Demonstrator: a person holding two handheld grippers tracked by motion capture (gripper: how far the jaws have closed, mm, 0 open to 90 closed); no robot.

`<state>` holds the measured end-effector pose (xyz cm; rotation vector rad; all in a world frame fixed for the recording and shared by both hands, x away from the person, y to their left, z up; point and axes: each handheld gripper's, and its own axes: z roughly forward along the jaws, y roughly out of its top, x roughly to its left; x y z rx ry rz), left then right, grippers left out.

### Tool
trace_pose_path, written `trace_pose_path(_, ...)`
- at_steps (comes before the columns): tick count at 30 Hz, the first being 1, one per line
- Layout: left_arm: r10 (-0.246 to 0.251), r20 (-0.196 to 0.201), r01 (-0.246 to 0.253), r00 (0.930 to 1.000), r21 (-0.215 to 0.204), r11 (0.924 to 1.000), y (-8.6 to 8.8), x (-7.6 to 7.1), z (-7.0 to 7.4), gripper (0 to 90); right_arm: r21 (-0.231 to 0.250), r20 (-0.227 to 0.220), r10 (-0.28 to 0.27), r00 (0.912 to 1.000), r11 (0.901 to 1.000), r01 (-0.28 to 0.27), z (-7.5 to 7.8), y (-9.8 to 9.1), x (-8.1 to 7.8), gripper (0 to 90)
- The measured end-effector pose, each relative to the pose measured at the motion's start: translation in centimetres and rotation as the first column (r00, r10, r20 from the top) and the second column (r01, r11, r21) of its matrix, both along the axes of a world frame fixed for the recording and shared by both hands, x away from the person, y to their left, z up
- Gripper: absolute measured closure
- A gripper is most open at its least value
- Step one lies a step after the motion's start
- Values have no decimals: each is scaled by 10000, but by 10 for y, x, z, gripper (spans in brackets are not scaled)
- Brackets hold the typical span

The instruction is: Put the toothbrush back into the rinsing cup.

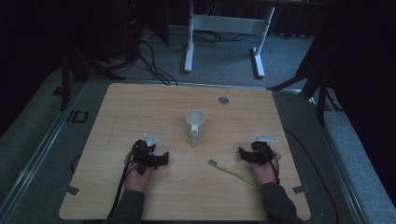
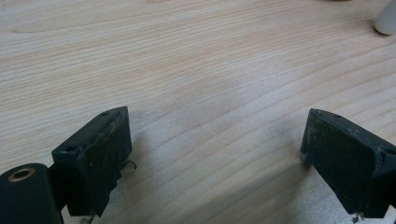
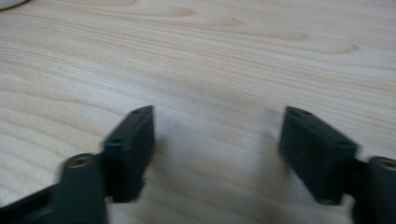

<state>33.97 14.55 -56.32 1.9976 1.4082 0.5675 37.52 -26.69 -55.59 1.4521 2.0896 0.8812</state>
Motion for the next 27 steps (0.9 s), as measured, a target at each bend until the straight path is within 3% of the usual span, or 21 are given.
trace_pose_path(4,3,-3,-3,10000,1,10000,0,0,0,91,328,-221,93,9997,9994,-86,3,-6,-4,370)
trace_pose_path(10,-1,-3,1,10000,-7,10000,0,0,0,91,317,-257,360,9990,9989,-351,13,-9,-8,398)
trace_pose_path(15,0,-6,0,10000,-9,10000,0,0,0,91,78,-214,818,9964,9966,-817,26,-7,-10,402)
trace_pose_path(27,5,-2,-5,10000,-5,10000,0,0,0,91,-630,-651,1613,9848,9842,-1653,44,4,-18,393)
